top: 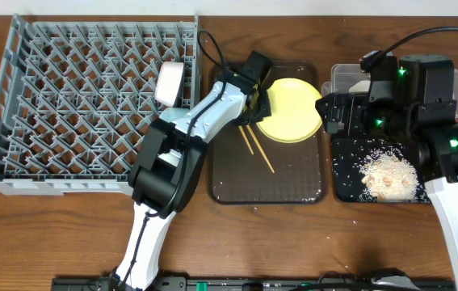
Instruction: Sort waste into correct bins and load items into the dishwasher
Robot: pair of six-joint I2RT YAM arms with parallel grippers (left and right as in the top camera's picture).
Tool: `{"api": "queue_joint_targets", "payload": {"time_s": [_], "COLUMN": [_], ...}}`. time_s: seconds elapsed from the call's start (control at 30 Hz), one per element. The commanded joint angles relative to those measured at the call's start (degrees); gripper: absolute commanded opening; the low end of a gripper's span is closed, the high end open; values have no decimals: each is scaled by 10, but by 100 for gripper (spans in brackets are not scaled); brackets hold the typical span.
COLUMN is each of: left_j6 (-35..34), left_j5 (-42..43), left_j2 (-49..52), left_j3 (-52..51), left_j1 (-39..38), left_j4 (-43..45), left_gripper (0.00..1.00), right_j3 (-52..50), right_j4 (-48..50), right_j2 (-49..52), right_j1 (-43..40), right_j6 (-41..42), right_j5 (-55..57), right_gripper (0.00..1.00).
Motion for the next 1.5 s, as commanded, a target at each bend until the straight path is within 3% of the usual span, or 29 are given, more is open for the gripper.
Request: {"api": "queue_joint_targets", "payload": {"time_s": [0.0, 0.27, 0.77, 0.83, 0.87, 1.0, 1.23, 1.47], "left_j6": [-3, 12, 15, 1, -7, -25, -30, -45], "left_j5": [-93, -227, -236, -221, -215, -194, -95, -72], "left_j2": [-2, -92, -112, -112, -111, -103, -72, -47], "left_j3": [-13, -13, -15, -20, -23, -37, -42, -42], "left_j1": [4, 3, 3, 5, 6, 14, 37, 39], "left_j4": [-29, -59, -58, -58, -58, -57, -40, -34], "left_gripper": [7, 7, 8, 17, 27, 43, 46, 46], "right_j3": [3, 3, 3, 3, 3, 3, 3, 3], "right_j4": [0, 0, 0, 0, 0, 0, 0, 0], "right_j2": [0, 0, 0, 0, 0, 0, 0, 0], "right_j1": [0, -1, 0, 0, 0, 0, 0, 0], "right_j6": [6, 6, 6, 6, 6, 6, 6, 6], "right_j5": [2, 2, 2, 2, 2, 2, 2, 2], "right_gripper": [99, 99, 99, 99, 99, 99, 99, 99]}}
